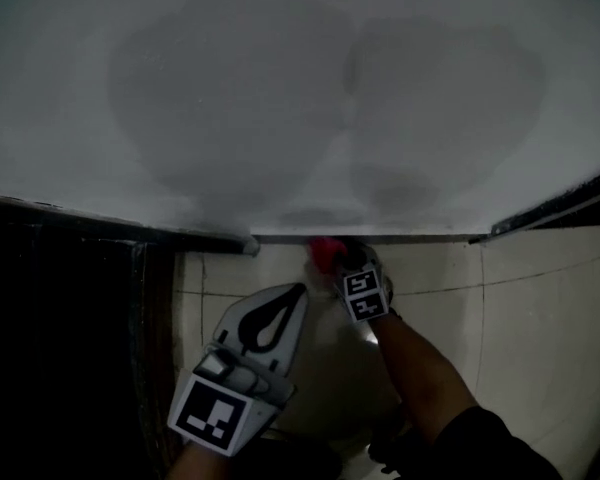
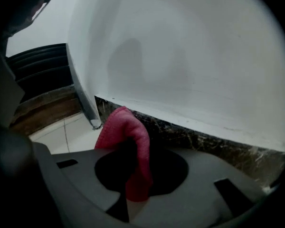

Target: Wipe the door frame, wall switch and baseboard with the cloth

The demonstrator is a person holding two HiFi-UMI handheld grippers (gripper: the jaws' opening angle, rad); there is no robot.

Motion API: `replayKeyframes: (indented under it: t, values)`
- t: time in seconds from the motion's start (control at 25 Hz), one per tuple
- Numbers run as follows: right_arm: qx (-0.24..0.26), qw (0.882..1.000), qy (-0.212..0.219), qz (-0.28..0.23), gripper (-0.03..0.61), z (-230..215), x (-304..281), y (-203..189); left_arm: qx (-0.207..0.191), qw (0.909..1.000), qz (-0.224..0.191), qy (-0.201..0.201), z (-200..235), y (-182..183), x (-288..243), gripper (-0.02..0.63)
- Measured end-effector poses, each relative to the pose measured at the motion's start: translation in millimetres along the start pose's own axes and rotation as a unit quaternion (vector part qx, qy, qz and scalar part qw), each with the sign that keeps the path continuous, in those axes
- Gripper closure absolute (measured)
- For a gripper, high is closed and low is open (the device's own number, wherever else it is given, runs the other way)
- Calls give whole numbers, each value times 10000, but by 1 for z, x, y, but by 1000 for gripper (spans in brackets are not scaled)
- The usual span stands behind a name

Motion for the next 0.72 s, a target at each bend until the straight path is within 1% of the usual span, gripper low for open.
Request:
replayKeyframes:
  t: [0.08,0.16,0.24,0.32,0.44,0.56,0.72]
  values:
    - [186,9998,36,5,522,-5,3,1,-142,9997,149,-143,-11,-5,-6,611]
    - [159,9999,-9,14,522,-12,6,0,-164,9987,389,-276,-20,-14,-10,611]
    - [94,9999,-63,0,522,-18,9,0,-209,9975,518,-442,-30,-19,-16,611]
    - [114,9999,-103,-3,521,-26,11,-1,-344,9960,614,-552,-40,-22,-19,611]
    - [184,9996,-185,95,520,-39,14,-5,-417,9943,775,-607,-48,-28,-23,611]
    - [246,9991,-257,229,520,-50,19,-10,-497,9913,1038,-635,-51,-38,-30,611]
    - [366,9987,-249,268,520,-66,26,-14,-475,9899,1227,-536,-53,-48,-47,611]
Point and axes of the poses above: the fingertips, and each gripper's own axes: x backward along the fingers, z to its left, y out of its top, the point moved 2 cm from there along x, backward along the fingers, and after that the axes turned 7 degrees about -y, right-handed, at the moved point
